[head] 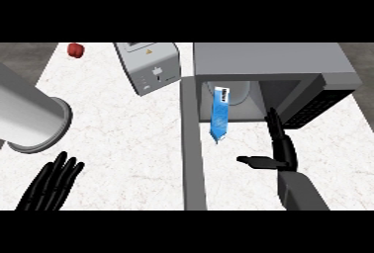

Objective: Pick up the milk, place it into the microwave and close the microwave

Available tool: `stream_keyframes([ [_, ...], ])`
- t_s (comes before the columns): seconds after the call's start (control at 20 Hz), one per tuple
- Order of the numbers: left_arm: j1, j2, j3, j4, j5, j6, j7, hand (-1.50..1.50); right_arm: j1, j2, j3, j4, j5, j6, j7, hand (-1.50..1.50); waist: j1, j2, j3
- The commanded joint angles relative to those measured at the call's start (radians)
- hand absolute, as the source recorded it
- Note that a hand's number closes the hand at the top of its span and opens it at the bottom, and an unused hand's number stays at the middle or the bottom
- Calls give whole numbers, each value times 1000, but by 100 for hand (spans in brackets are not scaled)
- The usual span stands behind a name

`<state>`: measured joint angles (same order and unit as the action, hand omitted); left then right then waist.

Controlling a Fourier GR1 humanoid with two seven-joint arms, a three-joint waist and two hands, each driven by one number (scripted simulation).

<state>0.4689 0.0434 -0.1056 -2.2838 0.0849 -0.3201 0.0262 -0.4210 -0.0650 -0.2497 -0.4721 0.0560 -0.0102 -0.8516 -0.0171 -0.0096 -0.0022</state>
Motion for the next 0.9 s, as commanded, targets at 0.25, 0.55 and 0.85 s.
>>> stream_keyframes([
  [0.25,-168,44,-23,114,-49,-52,22,150,313,-2,72,-311,-56,201,-7,-150,-1,5,1],
  [0.55,-271,6,-111,159,-103,-28,110,150,533,-17,94,-529,-96,254,-17,-150,1,7,1],
  [0.85,-390,16,-154,337,-145,-92,49,150,643,-30,106,-640,-120,286,-2,-150,4,9,2],
])
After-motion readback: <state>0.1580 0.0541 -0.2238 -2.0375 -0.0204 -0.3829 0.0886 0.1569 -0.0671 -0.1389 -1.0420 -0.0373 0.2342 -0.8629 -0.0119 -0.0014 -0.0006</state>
